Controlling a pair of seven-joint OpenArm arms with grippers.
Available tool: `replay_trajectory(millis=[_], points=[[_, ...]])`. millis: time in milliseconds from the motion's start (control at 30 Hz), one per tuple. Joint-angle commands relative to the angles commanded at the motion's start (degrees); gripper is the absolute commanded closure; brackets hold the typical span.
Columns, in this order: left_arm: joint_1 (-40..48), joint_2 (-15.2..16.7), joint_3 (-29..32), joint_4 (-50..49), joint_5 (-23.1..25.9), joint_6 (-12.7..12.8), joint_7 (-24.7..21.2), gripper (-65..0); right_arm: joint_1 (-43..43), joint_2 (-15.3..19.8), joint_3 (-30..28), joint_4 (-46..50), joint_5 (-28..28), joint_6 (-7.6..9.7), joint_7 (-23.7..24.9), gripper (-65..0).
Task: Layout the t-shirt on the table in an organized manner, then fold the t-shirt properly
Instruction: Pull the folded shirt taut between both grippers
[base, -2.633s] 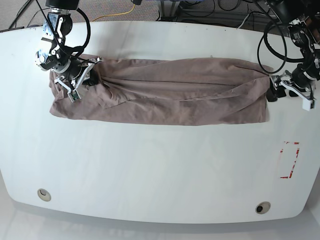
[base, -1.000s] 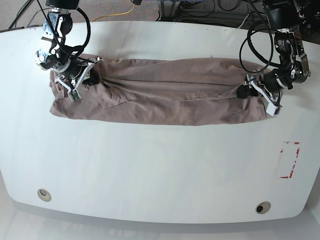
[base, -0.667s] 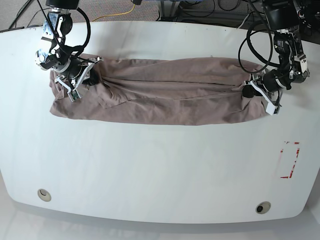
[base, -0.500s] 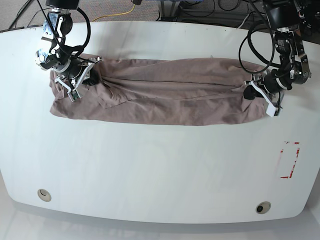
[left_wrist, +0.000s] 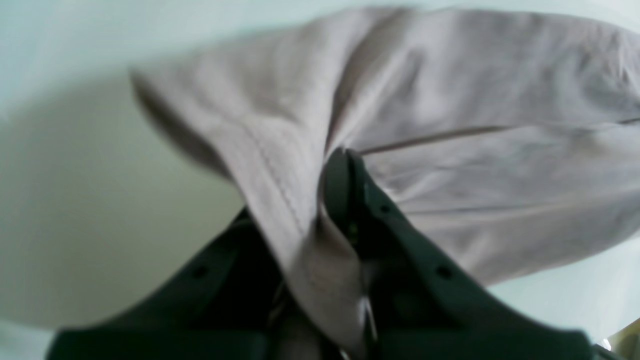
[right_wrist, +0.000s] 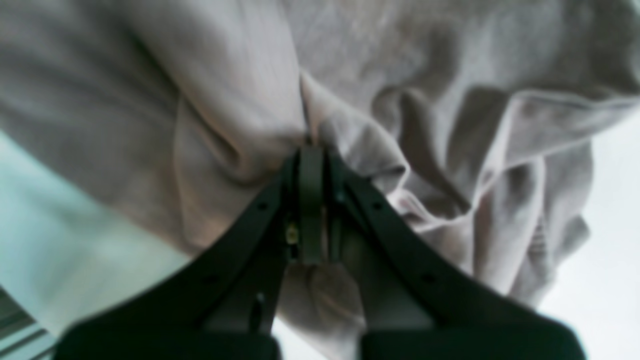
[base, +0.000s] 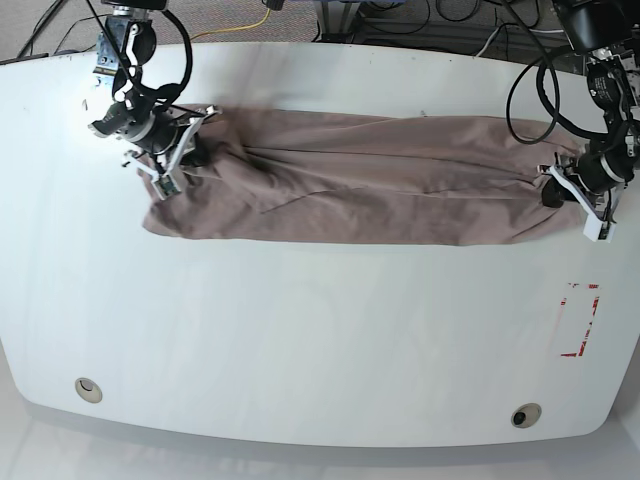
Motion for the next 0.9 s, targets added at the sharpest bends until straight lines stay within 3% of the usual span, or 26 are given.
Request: replay_trajectory(millis=[133, 267, 733, 900], points=[[0.0, 0.5, 1.5, 4.9, -0.2, 0.0, 1.8, 0.0, 0.0, -0.1, -1.5, 0.0, 0.0, 0.00, 0.0, -1.9], [-1.1, 3.8, 4.7, 7.8, -0.2, -0.1, 2.2, 0.0, 0.0, -0.7, -1.9, 0.0, 0.0, 0.00, 0.0, -1.9], [-3.5, 9.2, 19.0, 8.2, -0.2, -0.1, 2.3, 0.0, -0.9, -0.9, -1.9, -0.4, -0.1, 0.00, 0.2, -1.9], [-3.6, 12.6, 20.7, 8.3, -0.3, -0.1, 2.3, 0.0, -0.4, -1.2, -1.9, -2.0, -4.0, 0.00, 0.6, -1.9]])
